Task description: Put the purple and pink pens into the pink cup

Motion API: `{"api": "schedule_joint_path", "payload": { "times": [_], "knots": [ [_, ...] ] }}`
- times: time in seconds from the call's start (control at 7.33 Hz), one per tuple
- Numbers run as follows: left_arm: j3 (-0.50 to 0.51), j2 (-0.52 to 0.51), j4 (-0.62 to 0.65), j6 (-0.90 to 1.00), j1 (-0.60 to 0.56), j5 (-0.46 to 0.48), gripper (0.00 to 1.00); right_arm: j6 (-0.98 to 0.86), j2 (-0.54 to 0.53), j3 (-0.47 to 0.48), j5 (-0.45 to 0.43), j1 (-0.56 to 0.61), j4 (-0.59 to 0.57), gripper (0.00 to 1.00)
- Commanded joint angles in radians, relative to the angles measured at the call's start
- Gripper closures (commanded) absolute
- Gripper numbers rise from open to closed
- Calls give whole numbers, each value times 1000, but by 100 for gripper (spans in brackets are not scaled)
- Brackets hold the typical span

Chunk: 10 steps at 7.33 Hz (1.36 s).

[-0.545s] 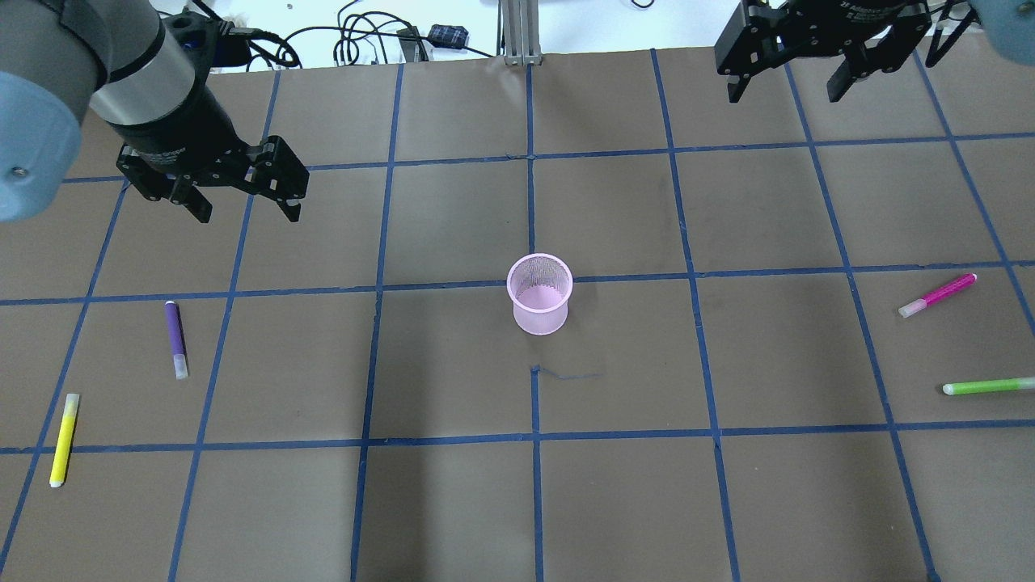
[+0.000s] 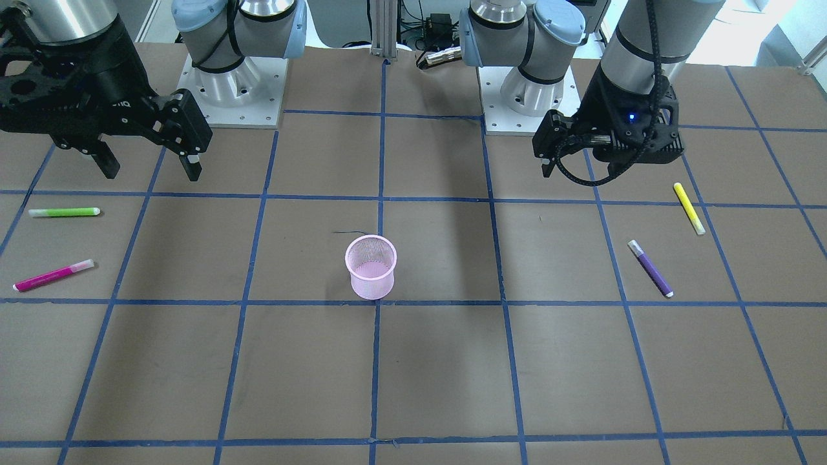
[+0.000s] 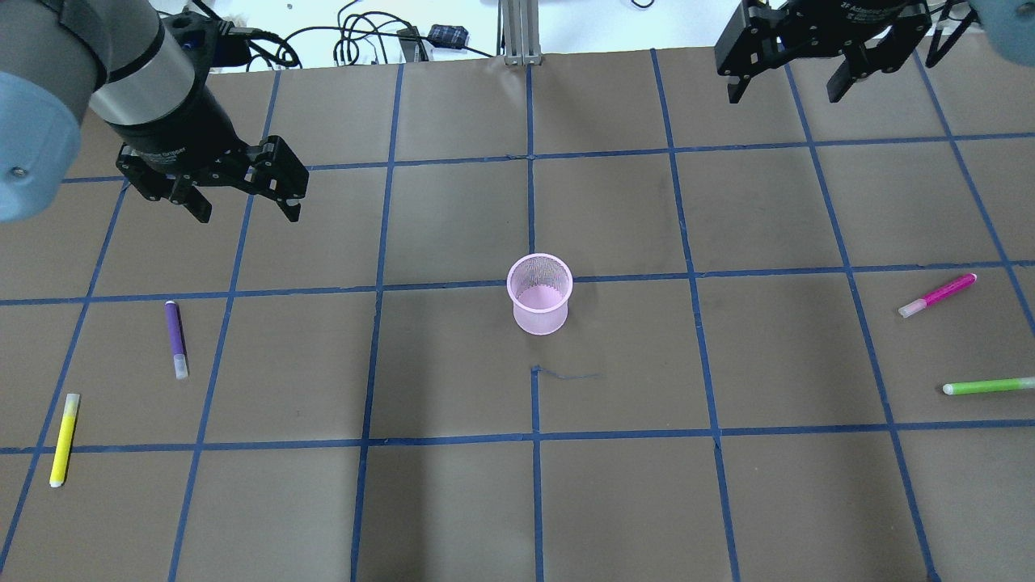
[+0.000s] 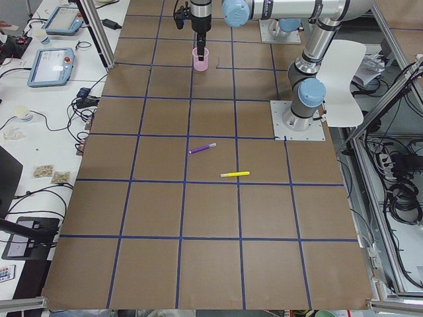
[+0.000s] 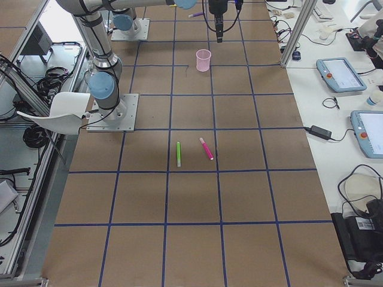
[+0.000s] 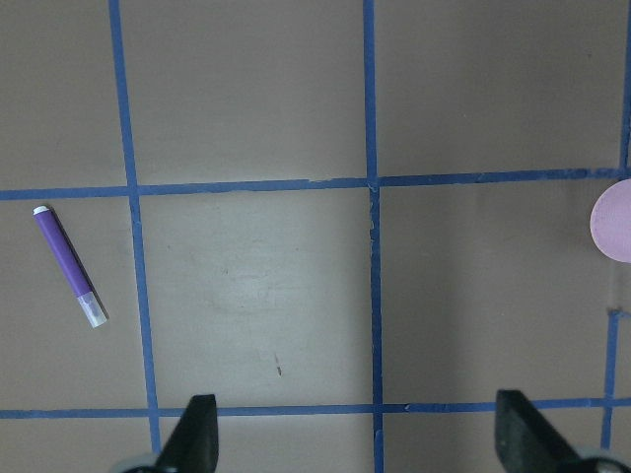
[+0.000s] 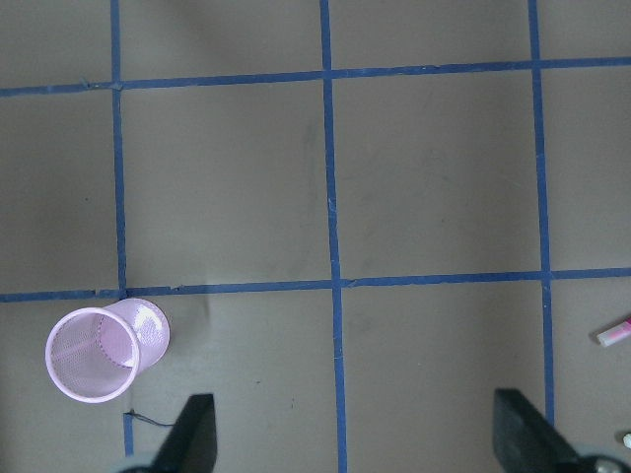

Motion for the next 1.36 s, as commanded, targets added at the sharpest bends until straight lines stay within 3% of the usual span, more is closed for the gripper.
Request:
{"api": "schedule_joint_path", "payload": {
  "times": [0.0, 0.41, 0.95, 1.23],
  "knots": [
    [0, 5, -2, 6, 2, -2, 0, -68, 7, -17, 0, -12, 8, 0],
    [11, 8, -14, 7, 11, -5, 0, -324, 2, -14, -20, -79, 12, 0],
    [1, 13, 9, 14, 21, 3, 0, -862, 13, 4, -8, -367, 15, 0],
    [17, 13, 17, 12, 66, 7, 0, -1030, 16, 53, -8, -464, -6, 0]
  ]
}}
